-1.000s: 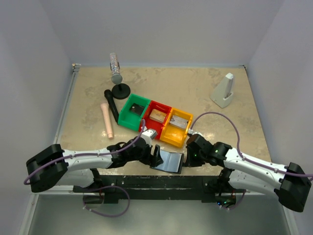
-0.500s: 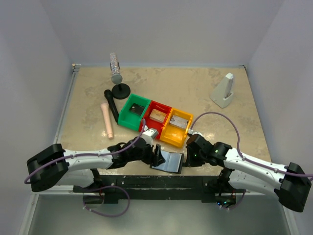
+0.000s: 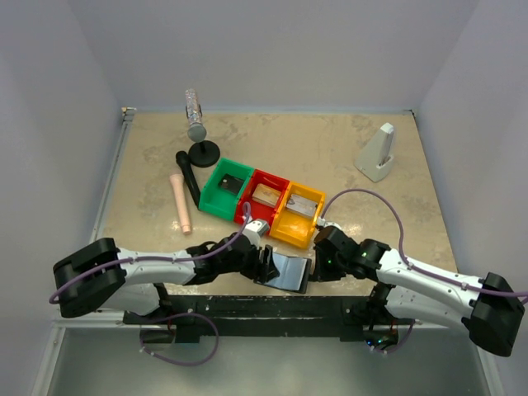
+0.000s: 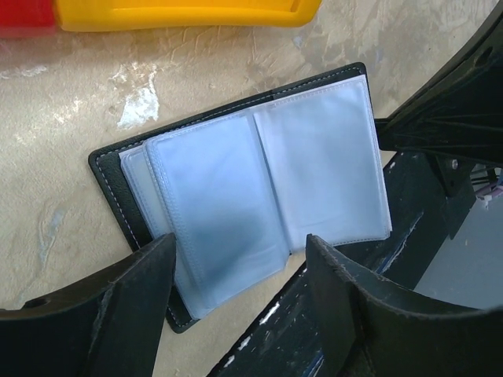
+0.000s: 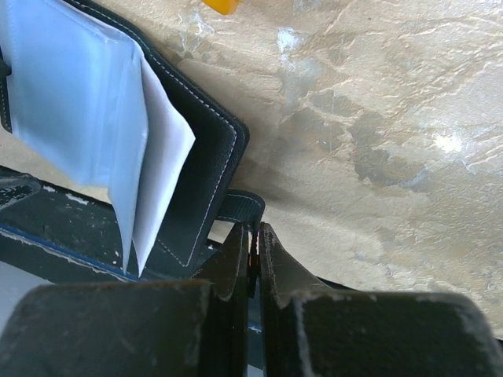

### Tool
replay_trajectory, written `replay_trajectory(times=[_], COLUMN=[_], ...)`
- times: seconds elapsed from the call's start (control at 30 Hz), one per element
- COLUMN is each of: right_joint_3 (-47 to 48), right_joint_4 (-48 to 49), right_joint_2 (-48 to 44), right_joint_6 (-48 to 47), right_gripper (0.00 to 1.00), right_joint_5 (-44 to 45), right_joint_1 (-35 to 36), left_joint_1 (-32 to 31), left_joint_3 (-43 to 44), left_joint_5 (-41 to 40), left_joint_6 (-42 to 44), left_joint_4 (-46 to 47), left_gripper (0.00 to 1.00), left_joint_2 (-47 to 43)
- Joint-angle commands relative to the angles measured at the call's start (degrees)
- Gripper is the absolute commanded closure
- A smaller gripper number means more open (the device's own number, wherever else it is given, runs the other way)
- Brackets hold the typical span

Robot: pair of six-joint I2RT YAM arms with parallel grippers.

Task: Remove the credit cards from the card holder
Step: Remove the credit card from the card holder.

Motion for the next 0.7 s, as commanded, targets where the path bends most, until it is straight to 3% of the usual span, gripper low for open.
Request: replay_trajectory(times=[0.0, 0.67], right_joint_3=[0.6, 0.6], right_joint_4=[1.0, 1.0], right_joint_2=[0.2, 0.0], right_joint_6=[0.3, 0.4], right_gripper=[1.00, 1.00], right_joint_5=[0.3, 0.3], right_joint_1=[-0.1, -0.1], left_joint_1=[-0.4, -2.6], left_joint_3=[1.2, 5.3], left_joint_5=[2.4, 9.0], left_joint_6=[0.2, 2.5], left_joint_4=[1.9, 5.3], left_gripper=[0.30, 0.32], left_joint_2=[1.7, 3.9])
